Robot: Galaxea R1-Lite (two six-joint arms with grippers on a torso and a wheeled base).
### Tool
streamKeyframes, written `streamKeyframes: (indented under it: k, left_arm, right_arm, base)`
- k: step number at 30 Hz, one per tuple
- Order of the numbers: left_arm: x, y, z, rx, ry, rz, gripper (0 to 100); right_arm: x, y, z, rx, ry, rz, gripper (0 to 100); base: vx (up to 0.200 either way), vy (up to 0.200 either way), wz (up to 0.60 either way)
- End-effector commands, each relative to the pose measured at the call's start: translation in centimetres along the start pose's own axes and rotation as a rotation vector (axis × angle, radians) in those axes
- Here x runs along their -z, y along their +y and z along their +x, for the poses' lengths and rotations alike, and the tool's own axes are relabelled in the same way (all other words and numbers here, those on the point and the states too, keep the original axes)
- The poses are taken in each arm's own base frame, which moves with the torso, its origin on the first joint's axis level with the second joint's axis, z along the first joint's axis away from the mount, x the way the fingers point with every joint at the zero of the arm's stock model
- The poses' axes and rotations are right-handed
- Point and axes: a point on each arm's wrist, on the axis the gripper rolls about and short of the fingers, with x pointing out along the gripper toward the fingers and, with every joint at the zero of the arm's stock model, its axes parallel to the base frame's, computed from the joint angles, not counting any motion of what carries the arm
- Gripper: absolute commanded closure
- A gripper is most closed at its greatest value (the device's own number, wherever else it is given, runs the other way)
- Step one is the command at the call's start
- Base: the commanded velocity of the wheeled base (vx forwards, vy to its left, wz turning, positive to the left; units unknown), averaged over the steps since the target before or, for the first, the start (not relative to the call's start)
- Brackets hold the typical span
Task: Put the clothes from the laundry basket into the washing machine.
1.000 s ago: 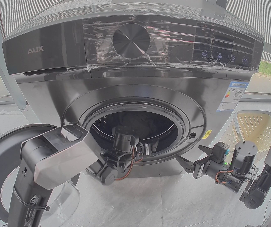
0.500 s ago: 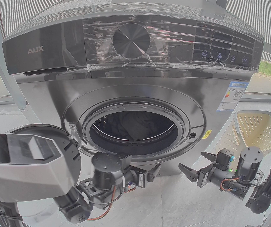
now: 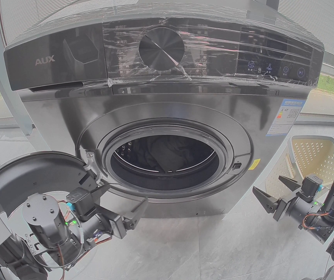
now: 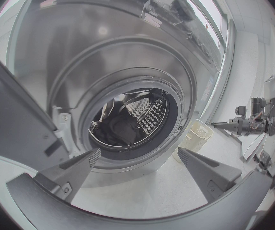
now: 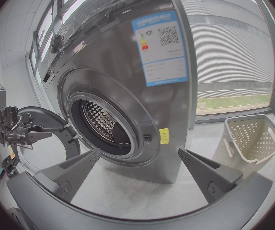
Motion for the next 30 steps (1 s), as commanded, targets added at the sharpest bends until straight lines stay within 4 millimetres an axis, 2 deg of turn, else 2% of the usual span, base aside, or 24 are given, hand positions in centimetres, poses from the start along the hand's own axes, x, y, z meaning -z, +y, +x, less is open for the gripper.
streamKeyframes:
  k: [1,7,10,11,12,16,19,24,30]
  left_arm:
    - [-0.9,0.9,-2.5,-0.028,-0.036,0.02,0]
    - [-0.9,1.3,-4.0,-0.047,-0.037,0.049,0]
    - [-1.0,1.3,-4.1,-0.057,-0.044,0.055,0]
    - [-1.7,1.9,-4.5,-0.122,-0.085,0.058,0]
    - [-2.0,2.1,-4.7,-0.131,-0.102,0.058,0]
    - [-3.5,2.3,-6.2,-0.129,-0.189,0.052,0]
    - [-3.9,2.4,-7.2,-0.135,-0.198,0.052,0]
    - [-4.1,3.0,-10.9,-0.134,-0.163,0.06,0]
    - [-2.6,4.1,-15.4,-0.153,-0.086,0.067,0]
  right_arm:
    - [-0.9,-0.7,-1.6,0.035,-0.036,-0.007,0]
    - [-1.2,-0.7,-3.2,0.032,-0.002,-0.046,0]
    - [-1.3,-0.7,-3.5,0.032,-0.002,-0.046,0]
    - [-1.3,-1.0,-4.8,0.042,0.028,-0.04,0]
    - [-1.2,-1.0,-5.2,0.046,0.041,-0.042,0]
    - [-1.0,-1.4,-8.2,0.043,0.08,-0.049,0]
    - [-0.8,-1.6,-9.9,0.047,0.079,-0.05,0]
    - [-0.5,-2.5,-13.3,0.127,0.008,-0.034,0]
    - [0.1,-3.0,-16.5,0.248,-0.127,-0.05,0]
  base:
    - [-0.2,0.0,0.0]
    - [-0.2,0.0,0.0]
    - [-0.2,0.0,0.0]
    - [-0.2,0.0,0.0]
    - [-0.2,0.0,0.0]
    - [-0.2,0.0,0.0]
    - [-0.2,0.0,0.0]
    - [-0.2,0.0,0.0]
    - [0.0,0.0,0.0]
